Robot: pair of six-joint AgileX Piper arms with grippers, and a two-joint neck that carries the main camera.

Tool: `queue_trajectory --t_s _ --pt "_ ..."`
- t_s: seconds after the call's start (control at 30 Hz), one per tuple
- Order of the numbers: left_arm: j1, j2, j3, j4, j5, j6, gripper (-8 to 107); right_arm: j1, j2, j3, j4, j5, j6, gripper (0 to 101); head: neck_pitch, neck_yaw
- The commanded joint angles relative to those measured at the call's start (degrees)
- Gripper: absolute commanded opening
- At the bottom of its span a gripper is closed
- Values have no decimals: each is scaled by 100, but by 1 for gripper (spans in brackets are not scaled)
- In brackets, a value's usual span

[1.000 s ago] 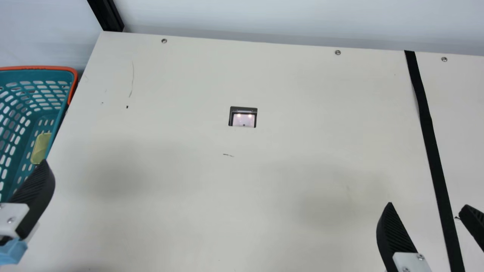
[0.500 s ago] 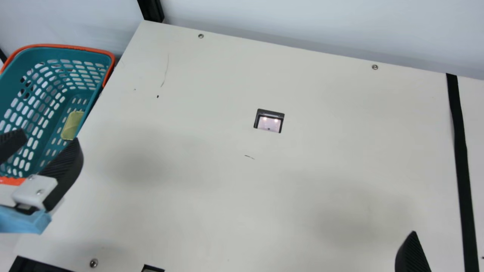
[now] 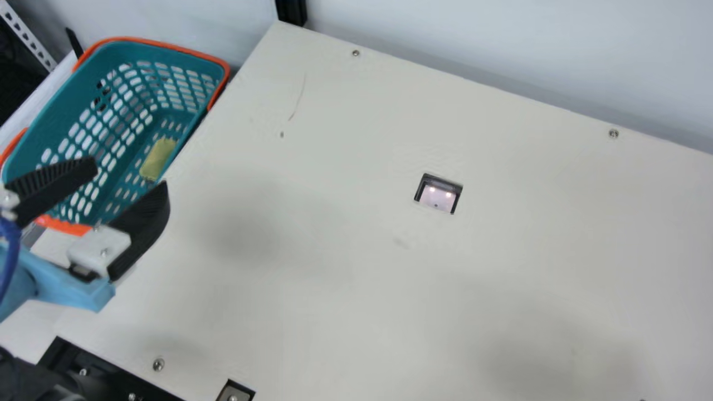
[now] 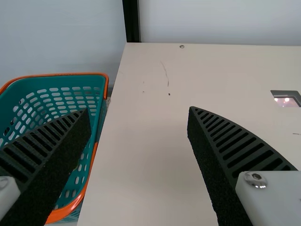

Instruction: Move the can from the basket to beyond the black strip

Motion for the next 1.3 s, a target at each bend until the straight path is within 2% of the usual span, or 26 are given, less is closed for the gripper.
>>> queue_trajectory --t_s 0.0,0.43,1.03,1.27 --pt "0 0 0 0 0 0 90 0 0 0 0 0 0 101 -279 152" --pt "0 0 0 0 0 0 90 0 0 0 0 0 0 101 -831 349" --pt "-8 26 -23 58 44 -112 90 0 0 0 0 0 0 101 -831 349" --pt "64 493 -477 224 36 -650 90 0 0 0 0 0 0 101 -831 349"
